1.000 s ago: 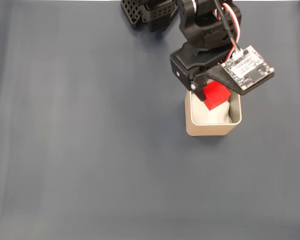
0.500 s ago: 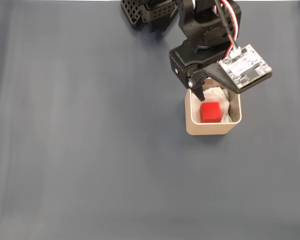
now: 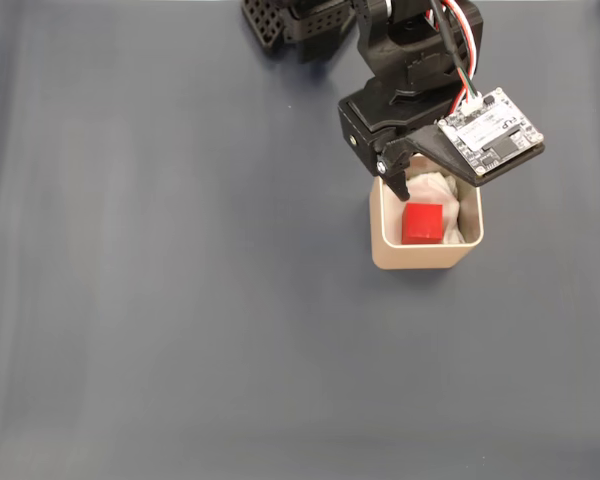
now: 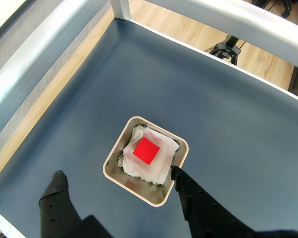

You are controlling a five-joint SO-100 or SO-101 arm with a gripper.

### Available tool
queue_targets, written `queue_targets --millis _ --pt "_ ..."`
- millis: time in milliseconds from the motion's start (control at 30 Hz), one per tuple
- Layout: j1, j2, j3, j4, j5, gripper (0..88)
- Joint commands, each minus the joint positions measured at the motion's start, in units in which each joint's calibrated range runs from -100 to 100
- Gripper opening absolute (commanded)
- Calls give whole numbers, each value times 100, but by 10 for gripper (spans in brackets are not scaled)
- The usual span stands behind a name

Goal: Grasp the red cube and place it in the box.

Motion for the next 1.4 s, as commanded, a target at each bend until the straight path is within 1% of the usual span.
queue_targets --millis 0,67,133,167,200,300,367,467,600,1000,1367 --pt "-52 -242 -108 -77 24 489" --pt "-52 -251 -108 -77 20 485" --pt "-52 -268 -108 -93 10 444" --pt "-52 -277 -108 -93 -5 396" --pt "-52 -277 -108 -110 -20 313" --pt "-52 -294 -126 -167 -127 109" --pt "-31 -303 -135 -192 -151 2" --pt "104 -329 -153 -430 -332 2" --pt "331 -346 -144 -660 -459 2" --pt "1049 -528 84 -865 -454 2" --pt "1688 -1091 1077 -1324 -381 2"
